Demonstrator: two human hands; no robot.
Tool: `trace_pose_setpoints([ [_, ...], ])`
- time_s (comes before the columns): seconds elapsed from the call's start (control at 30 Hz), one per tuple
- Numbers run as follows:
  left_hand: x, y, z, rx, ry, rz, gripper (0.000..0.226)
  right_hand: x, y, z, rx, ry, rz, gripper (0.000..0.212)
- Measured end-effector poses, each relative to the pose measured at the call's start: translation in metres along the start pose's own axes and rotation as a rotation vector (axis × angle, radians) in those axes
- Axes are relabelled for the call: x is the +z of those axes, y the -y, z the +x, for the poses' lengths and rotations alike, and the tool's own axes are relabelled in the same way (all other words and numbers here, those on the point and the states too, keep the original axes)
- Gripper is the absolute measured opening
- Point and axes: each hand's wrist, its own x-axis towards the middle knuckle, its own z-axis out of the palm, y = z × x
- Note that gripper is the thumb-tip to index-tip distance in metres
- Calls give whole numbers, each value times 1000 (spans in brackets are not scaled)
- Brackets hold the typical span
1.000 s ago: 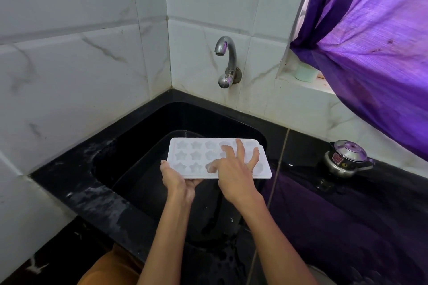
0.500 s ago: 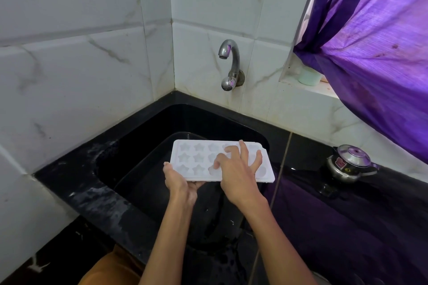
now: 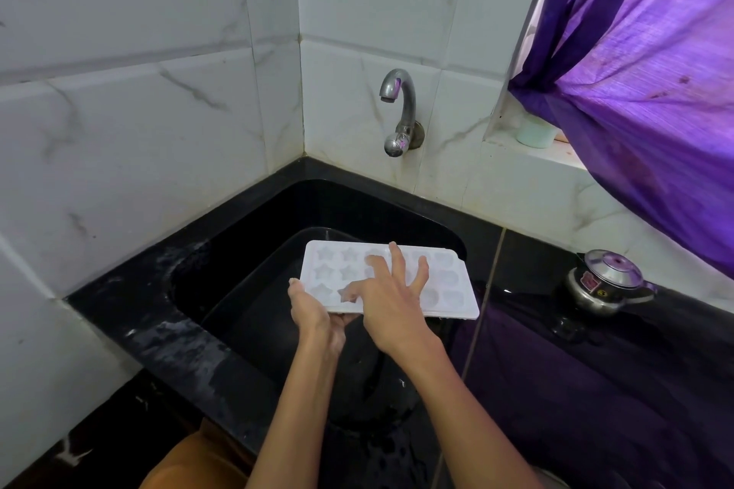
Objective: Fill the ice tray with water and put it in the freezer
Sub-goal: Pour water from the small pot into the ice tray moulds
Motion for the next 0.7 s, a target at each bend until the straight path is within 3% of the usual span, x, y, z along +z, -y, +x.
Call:
trace_pose_setpoints([
  [0.7, -2, -1, 4, -4, -35, -60, 53, 0, 9, 4, -17, 32, -50, 36],
])
